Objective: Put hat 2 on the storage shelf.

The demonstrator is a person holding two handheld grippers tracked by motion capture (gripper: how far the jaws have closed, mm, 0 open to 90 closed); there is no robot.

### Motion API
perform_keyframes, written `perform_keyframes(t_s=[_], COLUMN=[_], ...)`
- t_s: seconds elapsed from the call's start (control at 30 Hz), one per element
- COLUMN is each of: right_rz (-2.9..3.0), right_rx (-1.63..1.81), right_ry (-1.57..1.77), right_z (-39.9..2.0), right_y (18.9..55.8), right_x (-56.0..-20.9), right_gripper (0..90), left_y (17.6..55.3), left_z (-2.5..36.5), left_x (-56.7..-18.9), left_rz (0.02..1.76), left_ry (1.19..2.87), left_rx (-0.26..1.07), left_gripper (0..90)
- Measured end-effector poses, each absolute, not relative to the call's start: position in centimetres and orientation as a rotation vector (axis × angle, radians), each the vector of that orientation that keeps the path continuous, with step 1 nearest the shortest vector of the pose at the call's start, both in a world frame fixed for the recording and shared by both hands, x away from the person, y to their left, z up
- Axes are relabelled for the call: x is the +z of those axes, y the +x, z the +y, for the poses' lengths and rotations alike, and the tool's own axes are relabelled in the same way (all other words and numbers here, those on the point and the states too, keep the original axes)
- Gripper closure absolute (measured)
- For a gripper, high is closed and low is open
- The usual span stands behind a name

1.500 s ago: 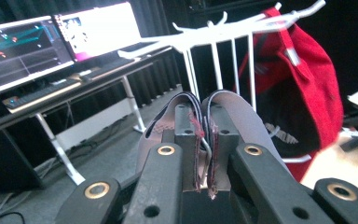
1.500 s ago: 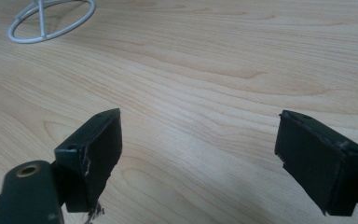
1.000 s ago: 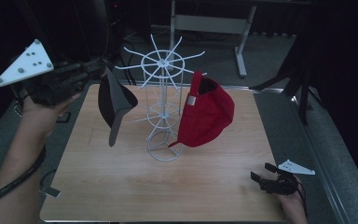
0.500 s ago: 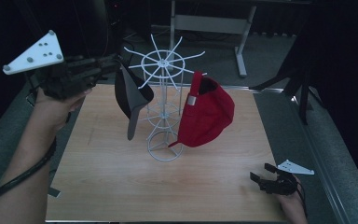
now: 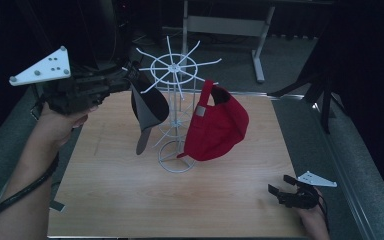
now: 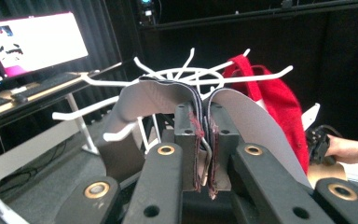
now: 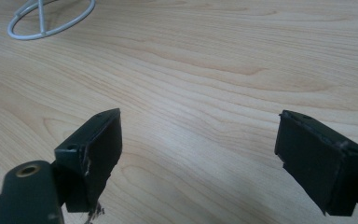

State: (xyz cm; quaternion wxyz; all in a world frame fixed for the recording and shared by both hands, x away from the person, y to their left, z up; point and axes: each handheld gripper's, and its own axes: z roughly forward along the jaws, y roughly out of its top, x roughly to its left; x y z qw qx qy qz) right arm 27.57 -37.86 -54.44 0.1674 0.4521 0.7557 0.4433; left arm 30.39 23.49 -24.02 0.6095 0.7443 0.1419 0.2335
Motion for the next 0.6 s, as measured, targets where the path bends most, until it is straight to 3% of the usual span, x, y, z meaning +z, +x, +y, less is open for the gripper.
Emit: perform_keyframes(t_s=[0.43,0.6], right_rz=[2.155,2.153], right_rx=[1.258,1.259], right_ry=[1.289,1.287], right_z=[-37.8,-37.9], right_y=[27.6,27.6], right_x=[-54.5,-54.5], right_gripper=[14.7,14.7], left_y=[30.3,30.4], left_z=[24.2,24.5], left_x=[-25.6,-26.2], left_rz=[0.355,0.372], left_ry=[1.757,1.752], left_rx=[0.541,0.512], left_gripper=[83.7,72.9])
